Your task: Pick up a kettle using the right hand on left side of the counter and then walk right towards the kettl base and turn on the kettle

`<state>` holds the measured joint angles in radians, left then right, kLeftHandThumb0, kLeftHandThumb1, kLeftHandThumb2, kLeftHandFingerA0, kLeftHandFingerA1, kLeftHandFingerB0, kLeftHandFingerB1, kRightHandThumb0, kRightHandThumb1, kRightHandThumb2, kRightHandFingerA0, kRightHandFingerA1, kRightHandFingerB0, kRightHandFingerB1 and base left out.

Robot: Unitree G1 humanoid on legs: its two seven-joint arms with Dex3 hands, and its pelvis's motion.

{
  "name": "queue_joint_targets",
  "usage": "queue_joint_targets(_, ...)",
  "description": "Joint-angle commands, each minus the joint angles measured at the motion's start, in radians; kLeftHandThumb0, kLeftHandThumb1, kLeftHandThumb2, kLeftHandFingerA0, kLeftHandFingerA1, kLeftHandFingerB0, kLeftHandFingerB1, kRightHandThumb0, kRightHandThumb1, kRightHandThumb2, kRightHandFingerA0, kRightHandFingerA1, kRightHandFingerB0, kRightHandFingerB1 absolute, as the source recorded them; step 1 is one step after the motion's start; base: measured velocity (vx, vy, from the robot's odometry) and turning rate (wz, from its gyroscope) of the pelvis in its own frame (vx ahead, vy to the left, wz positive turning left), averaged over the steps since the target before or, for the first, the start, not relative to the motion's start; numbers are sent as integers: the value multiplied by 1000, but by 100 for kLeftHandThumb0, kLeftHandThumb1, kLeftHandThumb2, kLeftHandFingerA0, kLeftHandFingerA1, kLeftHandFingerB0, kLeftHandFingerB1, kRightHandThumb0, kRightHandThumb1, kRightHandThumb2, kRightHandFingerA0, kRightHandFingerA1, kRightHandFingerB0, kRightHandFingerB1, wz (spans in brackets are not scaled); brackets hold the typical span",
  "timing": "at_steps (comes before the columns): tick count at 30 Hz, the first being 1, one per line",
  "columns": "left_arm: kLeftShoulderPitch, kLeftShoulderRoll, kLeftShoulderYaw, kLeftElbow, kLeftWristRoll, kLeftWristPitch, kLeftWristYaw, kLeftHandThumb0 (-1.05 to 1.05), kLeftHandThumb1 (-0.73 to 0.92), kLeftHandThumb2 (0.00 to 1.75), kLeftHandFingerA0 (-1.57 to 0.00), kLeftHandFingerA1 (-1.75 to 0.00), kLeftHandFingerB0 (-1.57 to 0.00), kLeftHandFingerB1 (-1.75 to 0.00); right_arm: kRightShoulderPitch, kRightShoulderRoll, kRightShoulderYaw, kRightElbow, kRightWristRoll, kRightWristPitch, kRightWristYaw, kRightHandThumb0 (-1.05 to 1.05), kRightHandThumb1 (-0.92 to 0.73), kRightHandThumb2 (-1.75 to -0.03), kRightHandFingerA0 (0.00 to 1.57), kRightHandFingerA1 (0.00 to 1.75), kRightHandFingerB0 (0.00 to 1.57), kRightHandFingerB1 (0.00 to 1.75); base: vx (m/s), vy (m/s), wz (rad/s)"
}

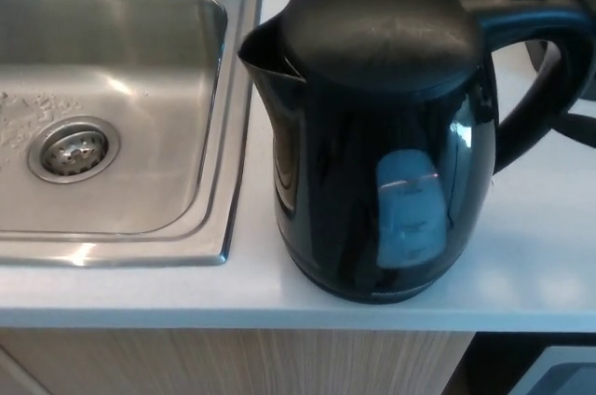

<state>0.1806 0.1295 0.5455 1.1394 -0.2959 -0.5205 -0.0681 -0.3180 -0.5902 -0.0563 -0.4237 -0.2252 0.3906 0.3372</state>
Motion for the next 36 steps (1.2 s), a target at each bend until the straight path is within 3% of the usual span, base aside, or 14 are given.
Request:
queue_joint_targets(1,17,6,-1,-19,0,-67,9,11,64,92,-95,-84,-91,-81,20,7,-15,-21,22,10,19,-36,-57,-57,40,63,47,48,0,0,0)
queue_joint_targets(18,4,10,0,-4,-4,-58,11,11,70,84,-97,-82,-93,-80,136,-3,-75,-86,29,-26,24,-30,-59,-57,41,63,49,50,0,0,0)
queue_joint_targets(19,8,6,0,-12,-5,-62,9,10,67,90,-95,-86,-92,-83,152,-6,-90,-93,30,-26,25,-26,-59,-57,39,60,48,49,0,0,0)
queue_joint_targets(22,8,3,-2,-12,-2,-65,6,12,68,86,-96,-80,-92,-79,206,-9,-128,-120,39,-36,28,-21,-58,-57,46,62,49,48,0,0,0)
queue_joint_targets(32,-2,-3,-18,-15,11,-69,27,11,68,87,-95,-83,-88,-81,367,21,-197,-245,79,-44,41,-16,-61,-58,44,57,44,47,0,0,0)
queue_joint_targets(35,-9,4,-16,-7,10,-62,28,10,69,88,-95,-82,-90,-80,395,33,-206,-264,78,-66,33,-13,-59,-62,45,58,44,49,0,0,0)
queue_joint_targets(36,-8,7,-16,-7,11,-72,23,10,68,87,-97,-81,-91,-81,427,43,-216,-280,76,-96,27,-12,-56,-71,46,61,45,52,0,0,0)
